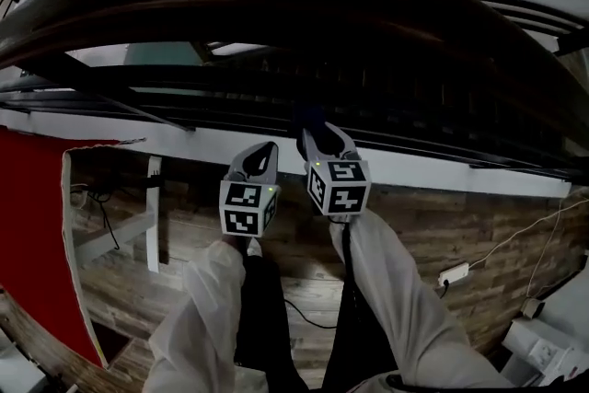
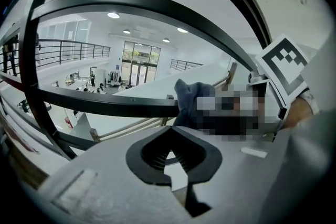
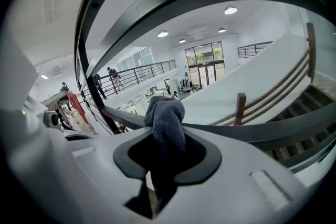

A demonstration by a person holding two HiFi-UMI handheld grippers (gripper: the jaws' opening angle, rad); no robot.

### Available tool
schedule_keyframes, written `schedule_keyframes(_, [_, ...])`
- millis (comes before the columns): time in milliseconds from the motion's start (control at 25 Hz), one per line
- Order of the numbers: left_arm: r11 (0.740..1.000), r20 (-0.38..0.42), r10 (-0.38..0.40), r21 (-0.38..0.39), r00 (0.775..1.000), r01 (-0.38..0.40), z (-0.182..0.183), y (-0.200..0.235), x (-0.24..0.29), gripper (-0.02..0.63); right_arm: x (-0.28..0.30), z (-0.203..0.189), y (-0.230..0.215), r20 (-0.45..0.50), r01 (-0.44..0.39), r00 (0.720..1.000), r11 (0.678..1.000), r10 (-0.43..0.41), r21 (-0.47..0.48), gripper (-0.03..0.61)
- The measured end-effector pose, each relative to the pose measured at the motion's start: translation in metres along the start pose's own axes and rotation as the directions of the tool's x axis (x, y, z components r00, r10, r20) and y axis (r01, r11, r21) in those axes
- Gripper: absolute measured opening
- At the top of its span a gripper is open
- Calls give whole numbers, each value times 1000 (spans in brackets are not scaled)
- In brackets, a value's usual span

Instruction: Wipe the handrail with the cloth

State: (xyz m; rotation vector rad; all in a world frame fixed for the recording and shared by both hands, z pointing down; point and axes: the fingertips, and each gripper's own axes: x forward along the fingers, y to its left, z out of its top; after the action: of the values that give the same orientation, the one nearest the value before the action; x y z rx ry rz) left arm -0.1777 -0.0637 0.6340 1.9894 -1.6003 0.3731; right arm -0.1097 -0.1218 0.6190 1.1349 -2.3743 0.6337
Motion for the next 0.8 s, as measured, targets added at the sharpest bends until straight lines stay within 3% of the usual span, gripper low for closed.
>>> schedule_keyframes(440, [994,-58,-66,86,996,71,5,-76,22,3,-47,-9,-87,9,99,995,994,-99,48,83])
schedule_keyframes(800, [987,-93,-120,97,988,129,-3,-146,50,3,-87,-17,-161,11,167,986,981,-169,94,83])
